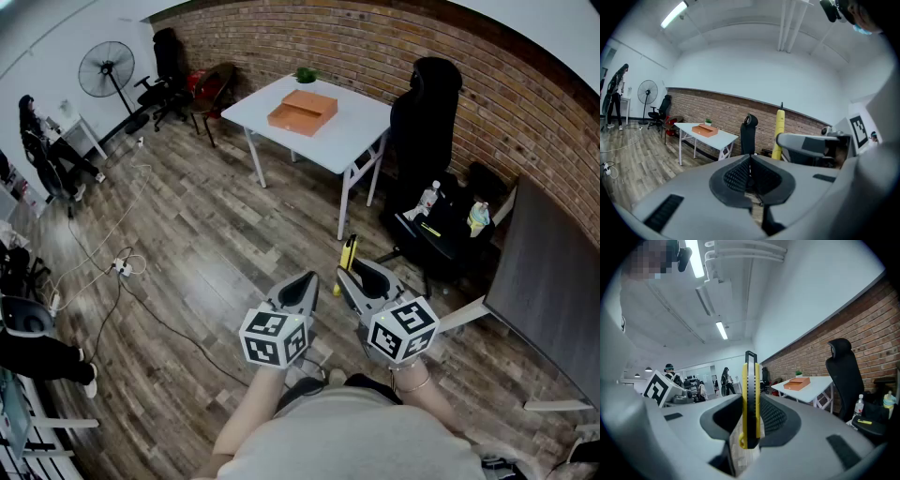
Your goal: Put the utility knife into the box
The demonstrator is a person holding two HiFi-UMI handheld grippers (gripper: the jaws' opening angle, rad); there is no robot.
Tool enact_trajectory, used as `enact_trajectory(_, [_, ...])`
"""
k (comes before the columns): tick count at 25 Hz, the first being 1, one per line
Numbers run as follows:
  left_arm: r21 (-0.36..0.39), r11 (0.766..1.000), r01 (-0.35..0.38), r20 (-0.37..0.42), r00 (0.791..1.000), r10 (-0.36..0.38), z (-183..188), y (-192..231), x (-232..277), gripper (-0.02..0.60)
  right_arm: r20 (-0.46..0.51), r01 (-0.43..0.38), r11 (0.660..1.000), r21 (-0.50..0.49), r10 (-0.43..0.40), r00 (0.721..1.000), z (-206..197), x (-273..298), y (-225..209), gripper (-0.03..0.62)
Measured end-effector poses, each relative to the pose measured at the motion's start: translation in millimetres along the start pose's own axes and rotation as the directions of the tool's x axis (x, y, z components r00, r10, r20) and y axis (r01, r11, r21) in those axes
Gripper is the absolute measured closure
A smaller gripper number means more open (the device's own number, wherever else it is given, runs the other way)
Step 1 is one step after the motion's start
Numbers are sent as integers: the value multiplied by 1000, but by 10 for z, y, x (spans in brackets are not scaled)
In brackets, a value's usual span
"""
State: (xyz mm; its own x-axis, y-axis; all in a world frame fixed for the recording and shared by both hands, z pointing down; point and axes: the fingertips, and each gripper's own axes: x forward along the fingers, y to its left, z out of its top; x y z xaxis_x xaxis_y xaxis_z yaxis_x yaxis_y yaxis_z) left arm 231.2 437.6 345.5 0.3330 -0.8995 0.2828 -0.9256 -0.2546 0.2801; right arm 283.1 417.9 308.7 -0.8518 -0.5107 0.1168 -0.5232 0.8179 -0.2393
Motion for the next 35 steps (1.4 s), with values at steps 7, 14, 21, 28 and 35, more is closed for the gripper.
enact_trajectory(7, [1, 1000, -1, -11, 1000, 1, -131, -12, 46, 574, -28, 4, 1000, 5, -4, 1000, -160, -26, -67, 480])
enact_trajectory(14, [-5, 1000, -14, -20, 1000, 14, -210, -12, 56, 574, -49, 0, 1000, 9, 0, 999, -263, -75, -118, 480])
enact_trajectory(21, [6, 1000, -30, -2, 1000, 30, -149, 3, 79, 574, -31, -24, 1000, 13, 24, 999, -218, -56, -125, 479])
enact_trajectory(28, [27, 998, -50, 33, 998, 49, -15, 40, 120, 574, -28, -50, 999, -5, 49, 998, -161, 11, -152, 479])
enact_trajectory(35, [-35, 997, -73, 56, 996, 75, -208, -11, 155, 574, -50, -96, 995, 17, 97, 994, -362, -32, -139, 479])
